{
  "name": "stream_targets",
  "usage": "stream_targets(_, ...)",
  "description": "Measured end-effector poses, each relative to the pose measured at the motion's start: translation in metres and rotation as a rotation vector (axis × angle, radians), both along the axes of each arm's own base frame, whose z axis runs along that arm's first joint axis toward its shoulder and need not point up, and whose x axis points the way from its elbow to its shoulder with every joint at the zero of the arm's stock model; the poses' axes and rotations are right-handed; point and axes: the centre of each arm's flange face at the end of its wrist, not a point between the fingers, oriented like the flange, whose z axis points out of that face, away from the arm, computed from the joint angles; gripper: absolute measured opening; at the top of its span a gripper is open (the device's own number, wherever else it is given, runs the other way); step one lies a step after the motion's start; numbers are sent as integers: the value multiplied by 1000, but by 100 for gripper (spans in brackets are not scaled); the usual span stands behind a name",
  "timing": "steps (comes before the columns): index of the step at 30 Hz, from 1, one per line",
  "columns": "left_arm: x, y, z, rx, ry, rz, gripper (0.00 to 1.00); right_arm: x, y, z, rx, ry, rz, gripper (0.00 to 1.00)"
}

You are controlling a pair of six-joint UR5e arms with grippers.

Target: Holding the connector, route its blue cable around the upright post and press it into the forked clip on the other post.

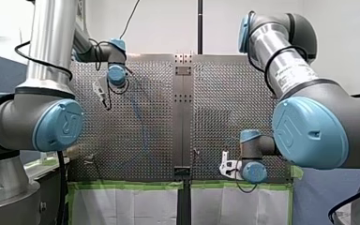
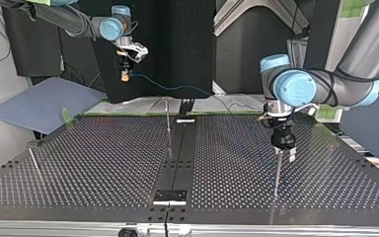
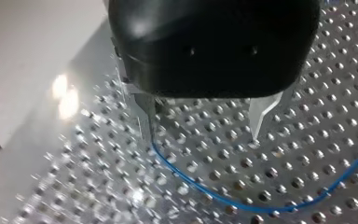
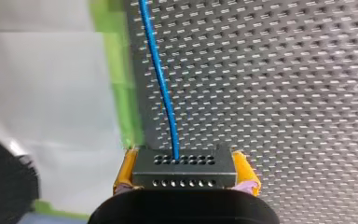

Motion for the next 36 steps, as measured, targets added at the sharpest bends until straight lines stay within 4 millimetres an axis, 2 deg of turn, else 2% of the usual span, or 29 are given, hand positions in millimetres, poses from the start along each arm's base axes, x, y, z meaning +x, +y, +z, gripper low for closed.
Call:
stream_targets(15, -51, -1, 14, 104, -69, -9, 100, 9, -22, 71, -136, -50, 3, 0)
stream_targets(18, -64, -4, 14, 132, -65, -23, 100, 10, -23, 78, -149, -50, 5, 0)
stream_targets(23, -81, -13, 5, 181, -43, -75, 100, 12, -18, 69, -140, -36, 13, 0)
stream_targets(28, -92, -23, -11, 220, -11, -125, 100, 13, -14, 51, -135, -30, 19, 0)
stream_targets(31, -99, -31, -25, 244, 18, -154, 100, 13, -12, 39, -129, -27, 22, 0)
stream_targets(36, -112, -43, -61, 299, 99, -199, 100, 12, -6, 19, -104, -21, 27, 0)
